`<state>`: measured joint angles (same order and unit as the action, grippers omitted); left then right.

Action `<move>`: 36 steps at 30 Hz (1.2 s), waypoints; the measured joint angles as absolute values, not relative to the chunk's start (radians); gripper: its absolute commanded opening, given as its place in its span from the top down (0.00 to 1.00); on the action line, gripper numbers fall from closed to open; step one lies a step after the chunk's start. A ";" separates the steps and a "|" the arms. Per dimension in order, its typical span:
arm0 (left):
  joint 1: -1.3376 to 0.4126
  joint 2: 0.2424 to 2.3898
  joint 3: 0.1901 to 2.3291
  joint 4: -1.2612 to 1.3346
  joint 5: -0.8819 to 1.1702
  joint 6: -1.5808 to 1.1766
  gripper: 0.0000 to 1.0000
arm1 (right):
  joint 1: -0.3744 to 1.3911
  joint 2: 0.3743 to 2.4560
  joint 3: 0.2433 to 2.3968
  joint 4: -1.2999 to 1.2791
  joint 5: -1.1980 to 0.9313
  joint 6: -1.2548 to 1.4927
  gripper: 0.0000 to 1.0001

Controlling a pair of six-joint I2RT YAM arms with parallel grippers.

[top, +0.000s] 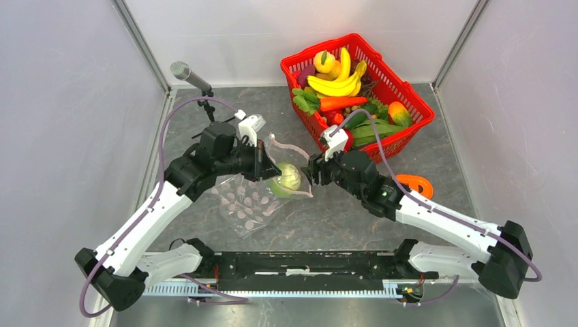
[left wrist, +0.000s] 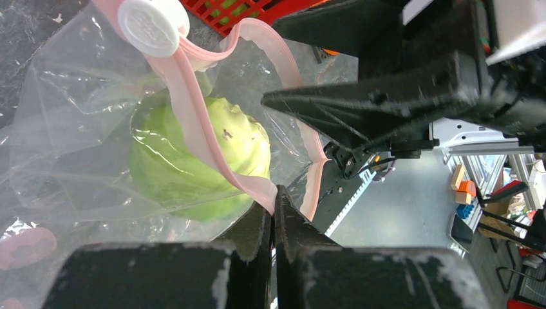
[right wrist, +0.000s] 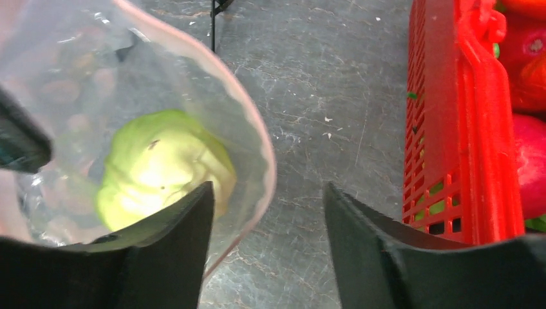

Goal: Place the food in the zip-top bag and seal the zipper
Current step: Adjust the zipper food storage bag at the center of the board.

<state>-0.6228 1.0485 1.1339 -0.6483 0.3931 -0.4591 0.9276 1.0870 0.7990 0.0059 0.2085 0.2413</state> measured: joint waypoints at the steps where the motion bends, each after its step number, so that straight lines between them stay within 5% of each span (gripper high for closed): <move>1: -0.623 1.041 1.134 -0.649 0.393 -0.459 0.98 | 0.912 1.091 0.799 0.004 0.204 0.254 0.43; 6: -0.623 1.026 1.128 -0.649 0.393 -0.459 0.98 | 0.848 1.093 0.797 0.023 0.120 0.299 0.57; 12: -0.623 1.026 1.122 -0.649 0.393 -0.459 0.98 | 0.842 1.115 0.796 0.047 0.004 0.310 0.57; 19: -0.623 1.023 1.120 -0.649 0.392 -0.459 0.98 | 0.842 1.140 0.796 0.047 0.004 0.318 0.79; 22: -0.623 1.020 1.118 -0.649 0.383 -0.459 0.98 | 0.842 1.142 0.796 0.054 -0.004 0.317 1.00; 36: -0.522 0.970 1.089 -0.666 0.211 -0.461 0.98 | 0.842 1.010 0.823 0.089 -0.201 0.231 1.00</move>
